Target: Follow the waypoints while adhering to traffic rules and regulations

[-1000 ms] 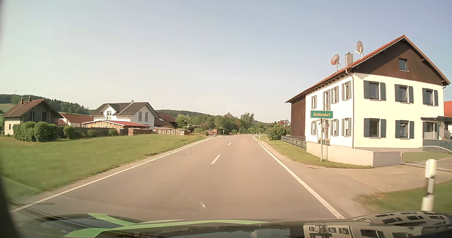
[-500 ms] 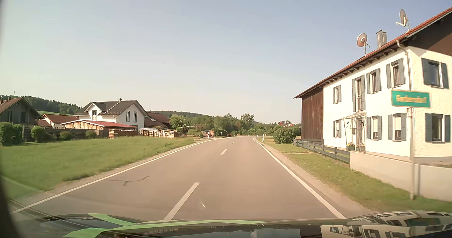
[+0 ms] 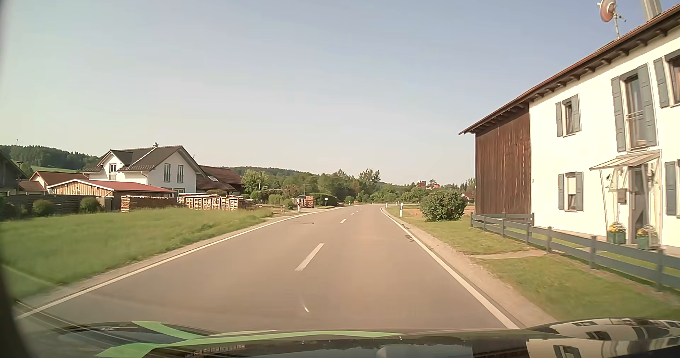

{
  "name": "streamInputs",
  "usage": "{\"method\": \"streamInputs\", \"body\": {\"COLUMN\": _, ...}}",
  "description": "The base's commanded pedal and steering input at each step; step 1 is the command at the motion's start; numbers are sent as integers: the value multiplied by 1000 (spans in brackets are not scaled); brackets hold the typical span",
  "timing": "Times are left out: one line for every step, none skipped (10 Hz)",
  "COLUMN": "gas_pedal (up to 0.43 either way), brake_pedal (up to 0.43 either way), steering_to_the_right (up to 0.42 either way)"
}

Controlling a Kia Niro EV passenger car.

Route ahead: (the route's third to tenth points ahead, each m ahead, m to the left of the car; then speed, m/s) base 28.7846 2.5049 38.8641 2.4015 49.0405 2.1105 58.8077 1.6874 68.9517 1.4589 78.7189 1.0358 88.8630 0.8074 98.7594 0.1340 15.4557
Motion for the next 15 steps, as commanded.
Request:
{"method": "streamInputs", "body": {"gas_pedal": 98, "brake_pedal": 0, "steering_to_the_right": 3}}
{"method": "streamInputs", "body": {"gas_pedal": 98, "brake_pedal": 0, "steering_to_the_right": 3}}
{"method": "streamInputs", "body": {"gas_pedal": 110, "brake_pedal": 0, "steering_to_the_right": 3}}
{"method": "streamInputs", "body": {"gas_pedal": 110, "brake_pedal": 0, "steering_to_the_right": 3}}
{"method": "streamInputs", "body": {"gas_pedal": 110, "brake_pedal": 0, "steering_to_the_right": 3}}
{"method": "streamInputs", "body": {"gas_pedal": 87, "brake_pedal": 0, "steering_to_the_right": 2}}
{"method": "streamInputs", "body": {"gas_pedal": 79, "brake_pedal": 0, "steering_to_the_right": 1}}
{"method": "streamInputs", "body": {"gas_pedal": 79, "brake_pedal": 0, "steering_to_the_right": 0}}
{"method": "streamInputs", "body": {"gas_pedal": 79, "brake_pedal": 0, "steering_to_the_right": 0}}
{"method": "streamInputs", "body": {"gas_pedal": 87, "brake_pedal": 0, "steering_to_the_right": 0}}
{"method": "streamInputs", "body": {"gas_pedal": 87, "brake_pedal": 0, "steering_to_the_right": 0}}
{"method": "streamInputs", "body": {"gas_pedal": 98, "brake_pedal": 0, "steering_to_the_right": 0}}
{"method": "streamInputs", "body": {"gas_pedal": 118, "brake_pedal": 0, "steering_to_the_right": 0}}
{"method": "streamInputs", "body": {"gas_pedal": 150, "brake_pedal": 0, "steering_to_the_right": 0}}
{"method": "streamInputs", "body": {"gas_pedal": 157, "brake_pedal": 0, "steering_to_the_right": 0}}
